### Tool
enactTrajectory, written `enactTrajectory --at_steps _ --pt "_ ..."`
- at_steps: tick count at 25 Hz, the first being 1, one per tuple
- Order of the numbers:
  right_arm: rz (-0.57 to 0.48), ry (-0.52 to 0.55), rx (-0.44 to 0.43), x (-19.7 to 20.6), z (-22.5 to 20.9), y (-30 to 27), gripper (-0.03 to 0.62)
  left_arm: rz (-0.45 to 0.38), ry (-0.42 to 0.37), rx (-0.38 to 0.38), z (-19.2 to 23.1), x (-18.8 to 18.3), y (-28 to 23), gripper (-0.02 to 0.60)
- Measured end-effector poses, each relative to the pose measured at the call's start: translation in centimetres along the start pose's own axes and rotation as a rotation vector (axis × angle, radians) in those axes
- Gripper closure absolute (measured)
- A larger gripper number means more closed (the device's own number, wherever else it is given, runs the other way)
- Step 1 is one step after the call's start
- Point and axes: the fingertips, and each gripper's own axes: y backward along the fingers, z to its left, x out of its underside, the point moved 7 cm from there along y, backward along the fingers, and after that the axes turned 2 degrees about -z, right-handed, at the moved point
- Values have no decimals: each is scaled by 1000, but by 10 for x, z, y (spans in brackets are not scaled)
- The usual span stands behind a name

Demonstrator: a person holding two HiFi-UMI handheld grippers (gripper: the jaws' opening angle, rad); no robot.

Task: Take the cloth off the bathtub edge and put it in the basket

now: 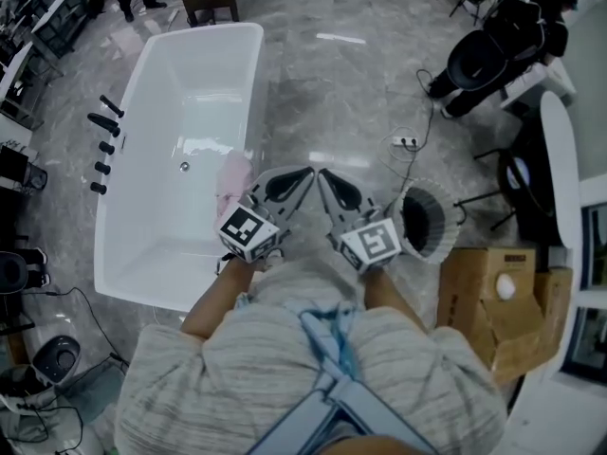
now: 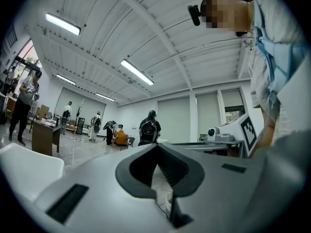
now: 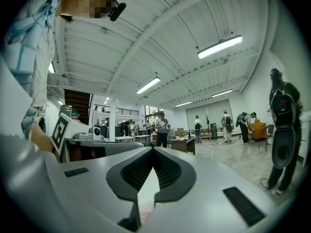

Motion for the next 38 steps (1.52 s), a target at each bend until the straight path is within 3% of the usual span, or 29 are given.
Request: enactTrajectory --at_steps 8,19,28,38 --pt "25 -11 4 8 29 -40 591 9 7 -4 44 1 36 578" --pt "105 -25 -10 39 54 -66 591 19 101 -30 83 31 75 578" --pt "133 -7 -87 60 50 -88 591 15 133 -92 102 49 89 578" --pt "213 -47 -264 101 66 -120 589 128 80 -153 133 89 125 578"
